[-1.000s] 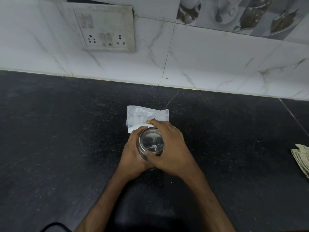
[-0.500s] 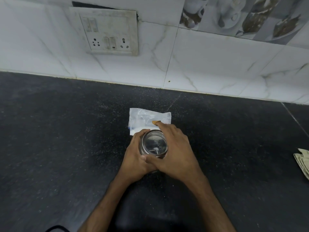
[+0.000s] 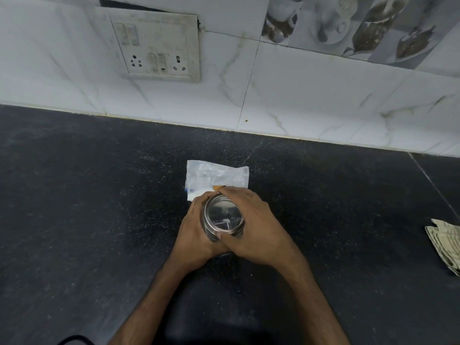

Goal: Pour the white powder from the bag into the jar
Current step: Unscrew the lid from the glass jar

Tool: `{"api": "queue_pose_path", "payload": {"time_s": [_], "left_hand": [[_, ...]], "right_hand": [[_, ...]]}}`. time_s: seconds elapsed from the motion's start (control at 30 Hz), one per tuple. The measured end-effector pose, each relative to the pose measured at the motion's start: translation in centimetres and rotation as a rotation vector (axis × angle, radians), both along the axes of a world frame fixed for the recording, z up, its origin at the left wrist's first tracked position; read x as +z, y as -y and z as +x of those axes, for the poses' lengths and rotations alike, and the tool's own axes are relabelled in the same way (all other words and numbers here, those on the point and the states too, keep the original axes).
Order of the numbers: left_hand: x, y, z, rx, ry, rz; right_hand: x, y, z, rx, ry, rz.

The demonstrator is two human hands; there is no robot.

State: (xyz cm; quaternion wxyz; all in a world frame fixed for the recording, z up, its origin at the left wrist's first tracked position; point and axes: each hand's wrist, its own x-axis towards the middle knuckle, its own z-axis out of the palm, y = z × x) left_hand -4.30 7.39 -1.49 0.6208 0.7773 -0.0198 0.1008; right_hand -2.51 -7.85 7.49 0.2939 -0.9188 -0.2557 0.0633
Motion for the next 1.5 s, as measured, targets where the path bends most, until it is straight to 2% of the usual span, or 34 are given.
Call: {"api": "queue_pose_path", "payload": {"time_s": [0.07, 0.17, 0.33, 0.5, 0.6, 0.67, 0.8, 0.87, 0.93, 1.03, 1.17, 1.37, 1.5], "left_hand": [[-0.1, 0.0, 0.0, -0.002, -0.018, -0.005], [-0.3, -0.1, 0.0, -0.011, -0.020, 0.005], [0.1, 0.0, -0.1, -0.013, -0.019, -0.017], [0.3, 0.1, -0.2, -0.019, -0.003, -0.007], [0.5, 0.2, -0.3, -0.005, 0.002, -0.034], [0.5, 0.1, -0.4, -0.012, -0.009, -0.031], [0.4, 0.1, -0.4, -0.010, -0.005, -0.026], [0.4, 0.1, -0.3, 0.003, -0.001, -0.019], [0.4, 0.1, -0.2, 0.008, 0.001, -0.029], [0.2, 0.0, -0.2, -0.008, -0.024, -0.036], [0.2, -0.1, -0.2, -0.019, -0.010, -0.017], [0.4, 0.0, -0.2, -0.037, -0.007, -0.045], [0.4, -0.1, -0.2, -0.027, -0.003, -0.048]], "right_hand": [[0.2, 0.1, -0.1, -0.020, 0.004, -0.048], [0.4, -0.4, -0.4, -0.088, 0.022, -0.017], [1.1, -0.2, 0.2, 0.081, -0.005, -0.113], [0.7, -0.8, -0.3, -0.091, 0.086, -0.069], [0.6, -0.7, 0.0, 0.060, 0.105, -0.095], [0.4, -0.4, 0.1, 0.082, 0.064, -0.105], [-0.9, -1.3, -1.2, -0.222, 0.053, 0.141], [-1.8, -2.1, -1.7, -0.272, 0.062, 0.244], [-1.9, -2.0, -1.5, -0.222, 0.063, 0.289], [-1.4, -0.7, -0.5, -0.093, 0.014, 0.175], [-1.1, -0.9, -0.9, -0.176, -0.007, 0.109], [0.1, -0.4, -0.2, 0.051, -0.015, -0.036], [0.3, -1.4, -0.9, -0.086, 0.036, -0.003]]}}
